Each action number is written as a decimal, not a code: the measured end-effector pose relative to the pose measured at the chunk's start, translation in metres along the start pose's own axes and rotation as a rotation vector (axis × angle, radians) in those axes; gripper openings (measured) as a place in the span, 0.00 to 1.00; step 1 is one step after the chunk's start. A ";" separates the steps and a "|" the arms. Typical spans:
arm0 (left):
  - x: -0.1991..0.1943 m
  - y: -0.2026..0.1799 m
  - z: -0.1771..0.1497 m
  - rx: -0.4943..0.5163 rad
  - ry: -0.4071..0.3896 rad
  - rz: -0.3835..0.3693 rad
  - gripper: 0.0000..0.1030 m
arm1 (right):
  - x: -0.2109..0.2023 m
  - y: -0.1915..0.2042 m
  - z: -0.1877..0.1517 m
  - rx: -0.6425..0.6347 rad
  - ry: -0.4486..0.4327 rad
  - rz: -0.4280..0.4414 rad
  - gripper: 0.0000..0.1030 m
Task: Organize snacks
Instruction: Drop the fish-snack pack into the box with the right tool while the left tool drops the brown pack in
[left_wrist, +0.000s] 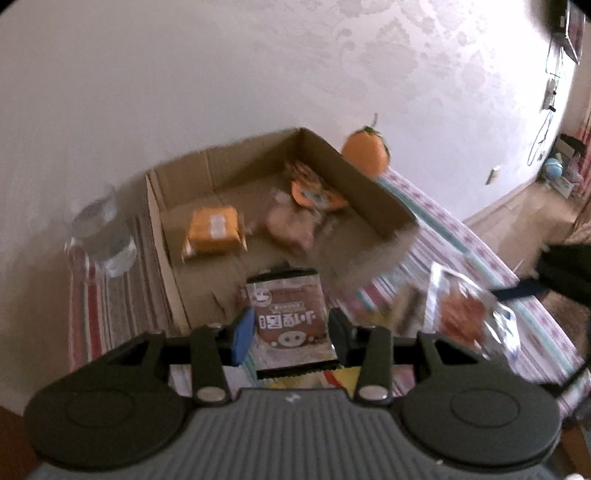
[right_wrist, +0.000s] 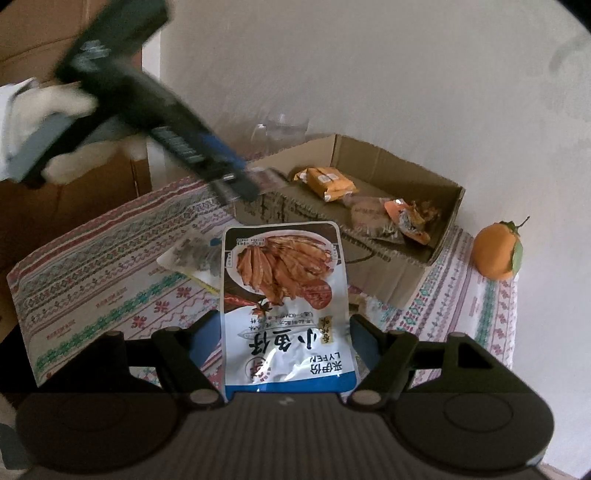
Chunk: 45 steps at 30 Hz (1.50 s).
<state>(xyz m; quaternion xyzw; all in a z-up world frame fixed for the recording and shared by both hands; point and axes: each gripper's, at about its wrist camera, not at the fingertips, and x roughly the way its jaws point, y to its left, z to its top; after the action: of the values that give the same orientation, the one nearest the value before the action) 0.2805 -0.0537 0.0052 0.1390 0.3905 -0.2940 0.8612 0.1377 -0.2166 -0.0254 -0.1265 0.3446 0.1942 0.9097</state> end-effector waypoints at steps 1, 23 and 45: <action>0.005 0.003 0.007 -0.001 -0.004 0.007 0.42 | 0.000 -0.001 0.001 -0.002 -0.002 -0.004 0.77; 0.021 0.015 0.017 0.041 -0.036 0.120 0.82 | 0.014 -0.041 0.055 0.059 0.002 -0.056 0.77; -0.034 -0.011 -0.038 -0.023 -0.103 0.043 0.84 | 0.187 -0.090 0.185 0.069 0.142 -0.145 0.78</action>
<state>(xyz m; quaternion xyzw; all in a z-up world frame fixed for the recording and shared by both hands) 0.2336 -0.0310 0.0057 0.1224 0.3460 -0.2776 0.8878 0.4125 -0.1796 -0.0082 -0.1333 0.4048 0.1067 0.8983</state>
